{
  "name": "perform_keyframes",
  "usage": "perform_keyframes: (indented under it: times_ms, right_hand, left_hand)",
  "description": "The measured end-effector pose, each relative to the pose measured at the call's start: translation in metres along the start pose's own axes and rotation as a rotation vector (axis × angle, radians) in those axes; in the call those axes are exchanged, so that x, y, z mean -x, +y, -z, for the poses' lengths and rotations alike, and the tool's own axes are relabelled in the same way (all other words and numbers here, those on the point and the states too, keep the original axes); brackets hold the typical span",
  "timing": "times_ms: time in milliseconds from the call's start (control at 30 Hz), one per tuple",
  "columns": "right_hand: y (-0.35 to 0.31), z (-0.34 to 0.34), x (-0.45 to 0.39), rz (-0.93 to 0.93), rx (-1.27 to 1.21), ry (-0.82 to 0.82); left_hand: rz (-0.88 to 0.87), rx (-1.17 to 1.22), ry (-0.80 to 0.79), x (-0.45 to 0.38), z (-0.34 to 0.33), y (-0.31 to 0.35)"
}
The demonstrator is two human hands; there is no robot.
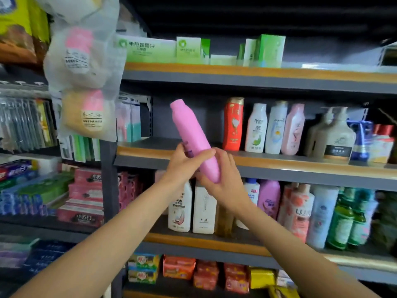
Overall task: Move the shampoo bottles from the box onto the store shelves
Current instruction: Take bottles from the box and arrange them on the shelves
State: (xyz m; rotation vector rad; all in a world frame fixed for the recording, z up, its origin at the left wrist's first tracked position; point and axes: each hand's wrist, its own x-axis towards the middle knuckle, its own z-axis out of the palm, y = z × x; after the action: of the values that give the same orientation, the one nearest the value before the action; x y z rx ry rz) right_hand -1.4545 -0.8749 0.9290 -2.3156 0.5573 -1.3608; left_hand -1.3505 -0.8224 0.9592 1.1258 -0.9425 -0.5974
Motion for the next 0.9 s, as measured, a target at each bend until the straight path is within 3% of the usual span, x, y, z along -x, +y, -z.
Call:
perform_keyframes:
  times_ms: [100,167,333,400,567,700,900]
  right_hand:
    - [0.0,0.022,-0.002,-0.349,-0.573,-0.229]
    - [0.005,0.027,0.0,-0.439,-0.787,-0.257]
    - [0.017,0.019,0.007,-0.399,-0.682,-0.163]
    - [0.03,0.017,0.015,-0.389,-0.692,-0.117]
    - [0.078,0.016,0.056,-0.478,-0.393,-0.003]
    - [0.115,0.034,0.085,-0.48,-0.129,-0.018]
    - [0.173,0.059,0.092,-0.625,0.184,0.114]
  left_hand:
    - [0.063,0.153,-0.15,-0.008,0.002,0.009]
    - [0.086,0.177,-0.222,-0.013,0.004,0.01]
    - [0.048,0.039,-0.424,-0.015,0.006,0.0]
    - [-0.017,-0.136,-0.512,-0.011,0.005,-0.006]
    - [-0.076,-0.533,-0.644,-0.01,-0.013,-0.05]
    - [-0.062,-0.692,-0.64,-0.008,-0.046,-0.098]
    - [-0.06,-0.727,-0.506,-0.01,-0.113,-0.143]
